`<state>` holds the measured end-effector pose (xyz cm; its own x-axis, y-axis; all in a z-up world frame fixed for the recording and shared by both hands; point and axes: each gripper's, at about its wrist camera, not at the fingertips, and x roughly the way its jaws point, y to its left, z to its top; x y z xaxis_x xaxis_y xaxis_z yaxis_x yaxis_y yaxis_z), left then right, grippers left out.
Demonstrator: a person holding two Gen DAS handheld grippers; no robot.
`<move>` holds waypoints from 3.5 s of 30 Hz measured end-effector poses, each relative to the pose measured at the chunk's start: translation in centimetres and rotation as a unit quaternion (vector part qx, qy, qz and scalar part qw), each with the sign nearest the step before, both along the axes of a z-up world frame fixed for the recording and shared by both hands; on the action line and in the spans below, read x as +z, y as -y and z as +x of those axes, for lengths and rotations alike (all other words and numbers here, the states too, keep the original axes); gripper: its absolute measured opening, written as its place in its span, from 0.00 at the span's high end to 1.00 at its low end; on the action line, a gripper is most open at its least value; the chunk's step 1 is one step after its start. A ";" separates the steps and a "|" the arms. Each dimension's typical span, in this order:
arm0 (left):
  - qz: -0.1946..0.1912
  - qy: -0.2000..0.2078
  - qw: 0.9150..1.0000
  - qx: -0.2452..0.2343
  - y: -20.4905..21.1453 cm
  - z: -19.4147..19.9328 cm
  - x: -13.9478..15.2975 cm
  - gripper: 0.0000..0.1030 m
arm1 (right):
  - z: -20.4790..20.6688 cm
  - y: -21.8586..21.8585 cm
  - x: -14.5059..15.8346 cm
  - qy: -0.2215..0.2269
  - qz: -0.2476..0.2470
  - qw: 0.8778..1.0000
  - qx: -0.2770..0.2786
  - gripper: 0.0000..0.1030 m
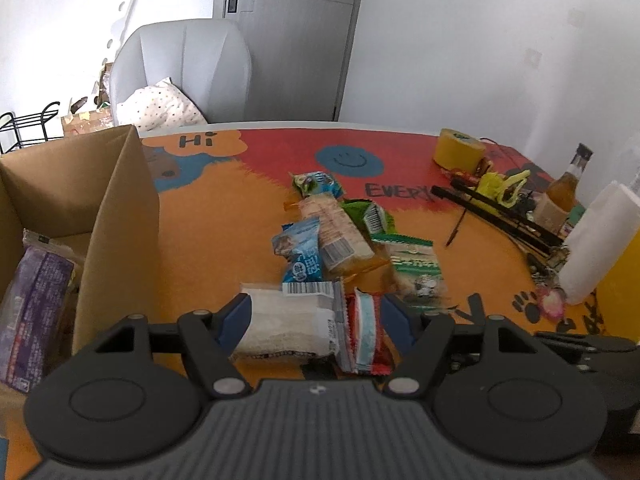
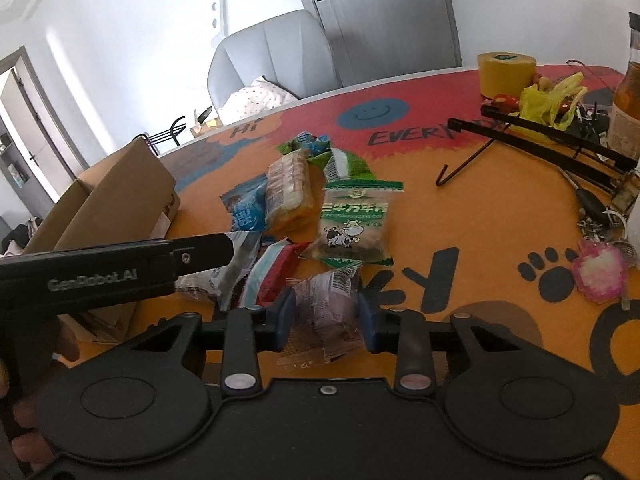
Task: Organize snacks
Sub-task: 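Move both tools back to the pile toward the white bread packet and purple snack, then close the left tool on the white bread packet while the right tool grips the clear brown-cake bag, then carry both packets over the cardboard box and open both tools to drop them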
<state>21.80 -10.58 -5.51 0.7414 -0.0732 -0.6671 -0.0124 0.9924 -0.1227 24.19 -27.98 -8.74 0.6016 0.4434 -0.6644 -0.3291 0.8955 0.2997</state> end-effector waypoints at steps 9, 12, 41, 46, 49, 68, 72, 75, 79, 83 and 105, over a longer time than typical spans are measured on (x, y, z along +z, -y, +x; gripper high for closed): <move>0.021 -0.005 1.000 0.010 0.0 1.1 -1.4 0.32 | 0.1 1.5 0.2 0.000 -0.015 0.999 -0.028 0.69; 0.033 -0.004 0.999 0.011 0.2 1.3 -1.8 0.32 | 0.0 1.5 0.3 0.003 -0.020 0.999 -0.031 0.69; 0.018 -0.020 0.999 -0.027 1.9 0.7 -2.5 0.48 | -0.9 1.6 0.7 0.011 -0.042 0.998 -0.034 0.74; 0.008 -0.014 1.000 -0.026 1.5 0.1 -1.8 0.49 | -1.1 1.5 1.6 0.025 -0.037 0.998 -0.034 0.87; 0.007 -0.005 1.000 -0.025 1.3 -0.3 -1.2 0.49 | -1.1 1.3 1.8 0.026 -0.038 0.998 -0.031 0.94; 0.010 0.015 1.000 -0.006 -0.4 -1.6 0.6 0.49 | -0.6 -0.8 0.7 0.019 -0.078 0.997 -0.003 0.68; 0.005 0.028 1.000 0.000 -1.0 -1.9 1.5 0.49 | -0.9 -0.9 1.7 0.027 -0.067 0.997 -0.003 0.68; 0.001 0.038 0.999 0.004 -1.6 -2.2 2.4 0.49 | -1.0 -1.5 2.7 0.039 -0.065 0.997 0.002 0.68; 0.000 0.054 0.998 0.011 -2.5 -2.7 3.7 0.49 | -1.0 -2.7 4.3 0.059 -0.062 0.996 0.009 0.68; -0.001 0.068 0.998 0.019 -3.6 -3.0 4.8 0.49 | -1.2 -3.8 5.7 0.075 -0.058 0.995 0.012 0.68; -0.002 0.096 0.992 0.082 -10.3 -5.6 7.2 0.49 | -2.0 -9.9 9.2 0.125 -0.045 0.989 0.057 0.68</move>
<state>16.22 -0.32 1.73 0.8572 0.0562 -0.5119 -0.1496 0.9783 -0.1431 22.16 -18.09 0.43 0.7020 0.4634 -0.5408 -0.4835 0.8676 0.1157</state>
